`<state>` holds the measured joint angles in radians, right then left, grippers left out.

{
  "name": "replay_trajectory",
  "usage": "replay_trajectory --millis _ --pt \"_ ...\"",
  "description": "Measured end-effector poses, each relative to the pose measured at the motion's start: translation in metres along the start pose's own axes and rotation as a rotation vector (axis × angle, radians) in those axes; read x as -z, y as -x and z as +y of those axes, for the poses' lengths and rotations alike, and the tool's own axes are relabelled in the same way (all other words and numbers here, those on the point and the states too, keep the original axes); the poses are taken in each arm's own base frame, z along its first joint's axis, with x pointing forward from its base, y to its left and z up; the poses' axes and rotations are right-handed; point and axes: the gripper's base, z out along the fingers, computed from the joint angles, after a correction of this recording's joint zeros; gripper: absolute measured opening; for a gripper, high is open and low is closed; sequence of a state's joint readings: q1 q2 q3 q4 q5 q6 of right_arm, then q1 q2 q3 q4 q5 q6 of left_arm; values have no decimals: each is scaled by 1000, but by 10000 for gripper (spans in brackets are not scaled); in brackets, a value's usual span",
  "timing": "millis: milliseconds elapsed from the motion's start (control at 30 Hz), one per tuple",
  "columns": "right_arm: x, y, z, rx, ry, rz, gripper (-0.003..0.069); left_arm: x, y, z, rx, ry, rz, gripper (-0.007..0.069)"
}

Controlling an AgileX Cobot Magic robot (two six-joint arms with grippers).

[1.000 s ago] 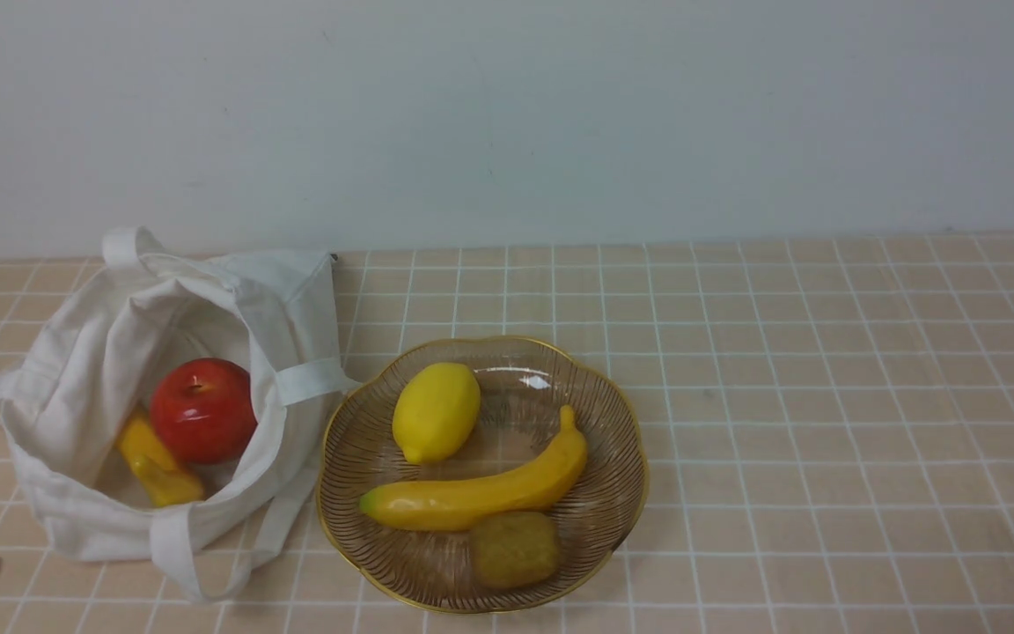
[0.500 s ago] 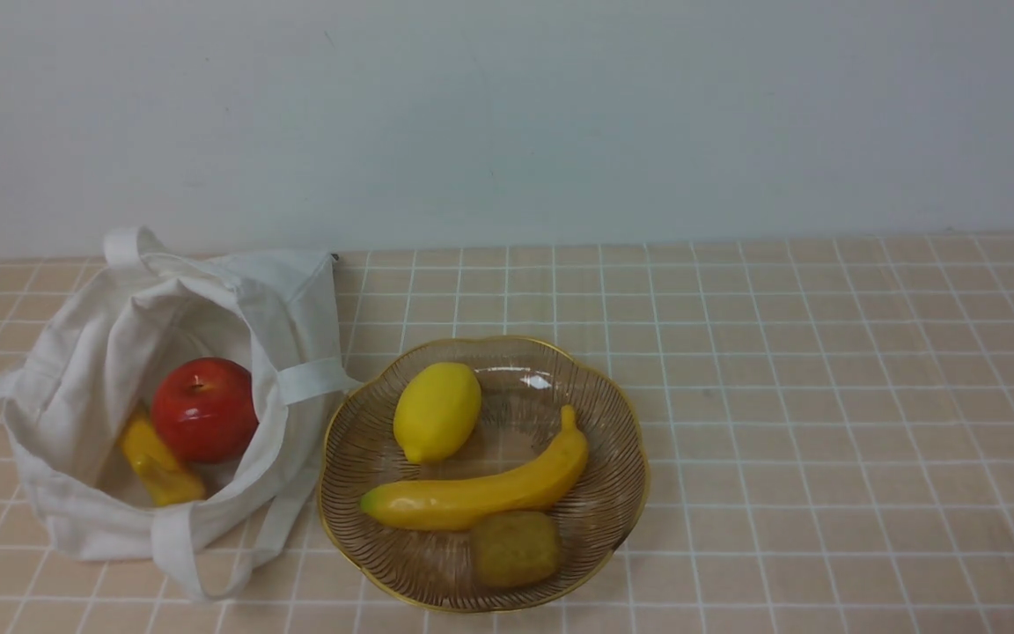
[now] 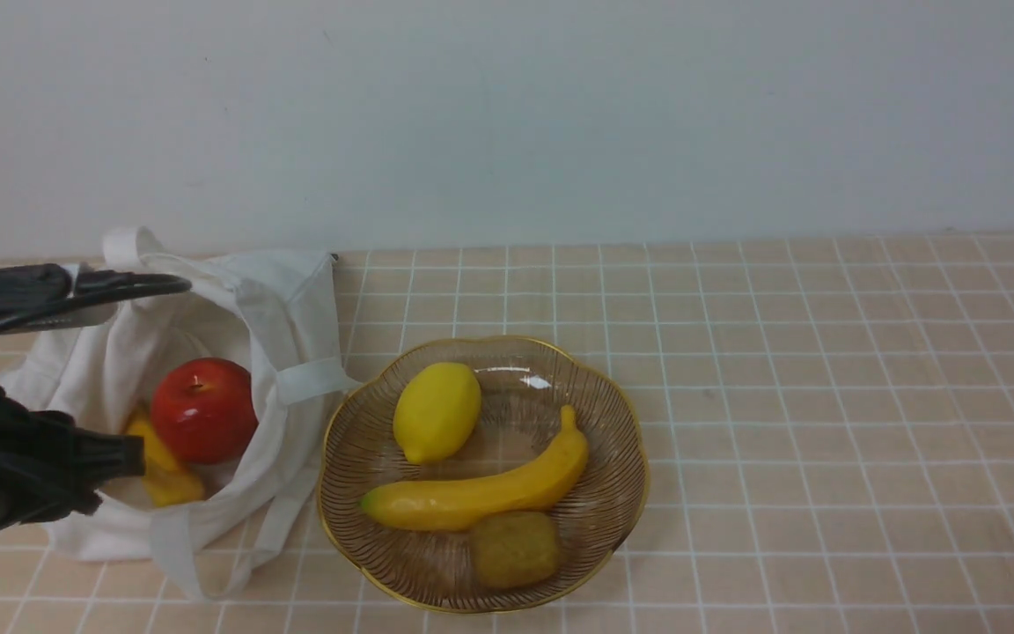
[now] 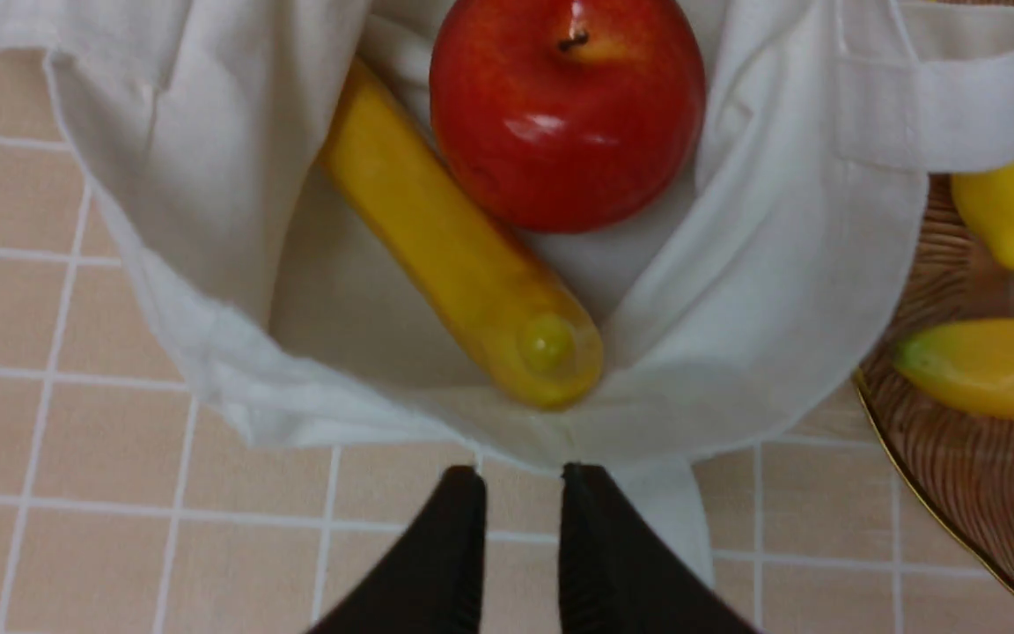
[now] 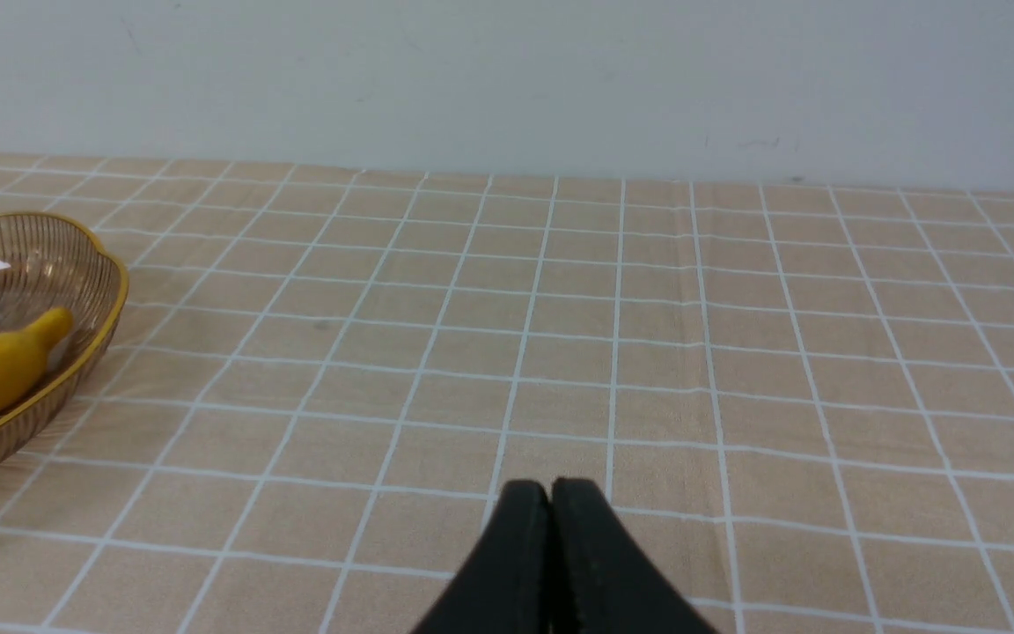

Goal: Take the fruit out of the bag on the brown coffee tablecloth and place them on the plate.
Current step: 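Reach into the white bag and grasp the banana with the left gripper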

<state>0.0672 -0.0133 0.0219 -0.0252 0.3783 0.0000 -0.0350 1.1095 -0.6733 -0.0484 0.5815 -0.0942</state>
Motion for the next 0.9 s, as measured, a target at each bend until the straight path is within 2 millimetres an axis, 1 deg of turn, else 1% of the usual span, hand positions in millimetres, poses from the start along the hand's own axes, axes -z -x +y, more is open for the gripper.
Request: replay_trajectory --millis 67,100,133,167,233,333,467,633,700,733,767,800,833,867,900 --pt "0 0 0 0 0 0 -15 -16 5 0 1 5 16 229" --pt "0 0 0 0 0 0 -15 -16 5 0 1 4 12 237" --pt "0 0 0 0 0 0 -15 -20 6 0 0 6 15 268" --pt "0 0 0 0 0 0 -15 -30 8 0 1 8 21 338" --pt "0 0 0 0 0 0 -15 -39 10 0 2 9 24 409" --pt "0 0 0 0 0 0 -15 -48 12 0 -2 10 20 483" --pt "0 0 0 0 0 0 -15 -60 13 1 -26 12 13 519" --pt "0 0 0 0 0 0 -15 -75 12 1 -32 16 34 515" --pt "0 0 0 0 0 0 -15 -80 10 2 -50 17 53 480" --pt "0 0 0 0 0 0 -15 -82 9 2 -67 18 62 424" --pt "0 0 0 0 0 0 -15 -82 9 2 -72 18 63 395" --pt "0 0 0 0 0 0 -15 -83 9 2 -72 18 64 384" --pt "0 0 0 0 0 0 -15 -83 9 2 -77 18 62 274" --pt "0 0 0 0 0 0 -15 -83 10 2 -79 17 60 204" --pt "0 0 0 0 0 0 -15 -83 10 2 -79 17 58 189"
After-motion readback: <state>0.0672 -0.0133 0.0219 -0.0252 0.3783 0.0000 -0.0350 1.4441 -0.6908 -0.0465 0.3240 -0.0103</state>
